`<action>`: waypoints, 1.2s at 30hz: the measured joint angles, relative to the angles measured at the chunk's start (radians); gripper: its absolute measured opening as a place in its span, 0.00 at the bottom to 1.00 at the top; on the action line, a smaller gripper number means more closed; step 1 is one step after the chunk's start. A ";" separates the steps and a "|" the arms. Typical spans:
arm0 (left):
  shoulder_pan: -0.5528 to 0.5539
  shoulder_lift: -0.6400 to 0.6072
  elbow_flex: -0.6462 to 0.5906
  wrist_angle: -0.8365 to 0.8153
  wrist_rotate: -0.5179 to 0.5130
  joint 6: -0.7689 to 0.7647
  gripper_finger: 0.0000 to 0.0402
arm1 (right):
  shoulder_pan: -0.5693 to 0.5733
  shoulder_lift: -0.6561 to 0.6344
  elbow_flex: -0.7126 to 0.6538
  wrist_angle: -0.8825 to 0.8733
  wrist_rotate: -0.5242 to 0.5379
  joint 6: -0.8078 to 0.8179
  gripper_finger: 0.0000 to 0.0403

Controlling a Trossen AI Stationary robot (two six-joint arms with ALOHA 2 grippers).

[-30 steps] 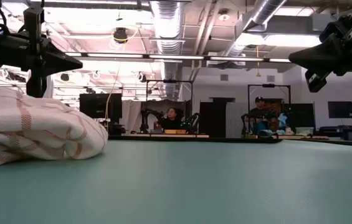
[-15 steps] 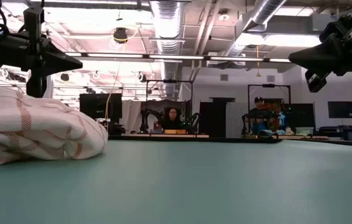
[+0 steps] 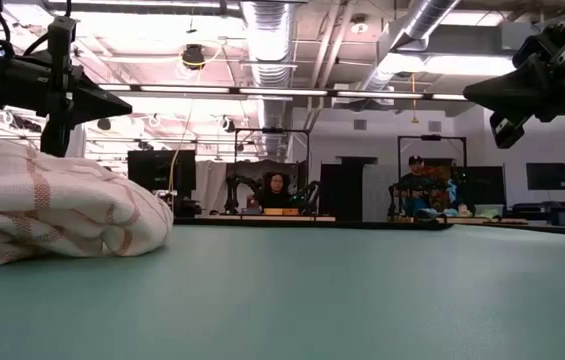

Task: Roll towel into tight, uniform cylinder
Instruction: Roll the white towel

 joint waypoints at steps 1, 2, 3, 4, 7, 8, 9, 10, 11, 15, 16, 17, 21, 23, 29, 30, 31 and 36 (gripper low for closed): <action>0.000 0.000 0.000 0.001 -0.001 0.000 0.00 | 0.000 0.000 0.000 0.000 0.000 0.000 0.07; 0.000 0.000 0.000 0.001 -0.008 -0.003 0.00 | 0.000 0.000 0.000 0.000 0.000 0.000 0.07; 0.000 0.000 0.000 0.001 -0.021 -0.005 0.00 | 0.000 0.000 0.000 0.000 0.000 0.000 0.07; 0.000 0.000 0.000 0.000 -0.030 -0.007 0.00 | 0.000 0.000 0.000 0.000 0.000 0.000 0.07; 0.001 0.000 0.000 0.002 -0.037 -0.001 0.00 | 0.000 0.000 0.000 0.000 0.000 0.000 0.07; 0.001 0.000 0.000 0.001 -0.037 0.000 0.00 | 0.000 0.000 0.000 0.000 0.000 0.000 0.07; 0.001 0.000 0.000 0.001 -0.037 -0.001 0.00 | 0.000 0.000 0.000 0.000 0.000 0.000 0.07; 0.001 0.000 0.000 0.001 -0.037 -0.001 0.00 | 0.000 0.000 0.000 0.000 0.000 0.000 0.07; 0.001 0.000 0.000 0.001 -0.034 -0.002 0.00 | 0.000 0.000 0.000 0.000 0.000 0.000 0.07; 0.001 0.000 0.000 0.001 -0.038 0.005 0.00 | 0.000 0.000 0.000 0.000 0.000 0.000 0.07; 0.001 0.000 0.000 0.000 -0.040 0.016 0.00 | 0.000 0.000 0.000 0.000 0.000 0.000 0.07; 0.001 0.000 0.000 0.000 -0.043 0.027 0.00 | 0.000 0.000 0.000 0.000 0.000 0.000 0.07; 0.001 0.000 0.000 -0.001 -0.058 0.052 0.00 | 0.000 0.000 0.000 0.002 0.000 0.000 0.07; 0.001 0.000 0.000 -0.002 -0.068 0.061 0.00 | 0.000 0.000 0.000 0.005 0.000 0.000 0.07; 0.001 0.000 0.000 0.003 -0.147 -0.027 0.00 | 0.000 0.000 0.000 0.008 0.000 0.001 0.07; 0.001 0.000 0.000 0.001 -0.142 -0.029 0.00 | 0.000 0.000 0.000 0.009 0.000 0.010 0.07; 0.001 0.000 0.000 0.006 -0.144 -0.035 0.00 | 0.001 0.000 0.000 0.011 0.000 0.036 0.07; 0.001 0.002 0.000 -0.007 -0.145 -0.124 0.00 | 0.001 0.000 0.000 0.012 -0.002 0.236 0.07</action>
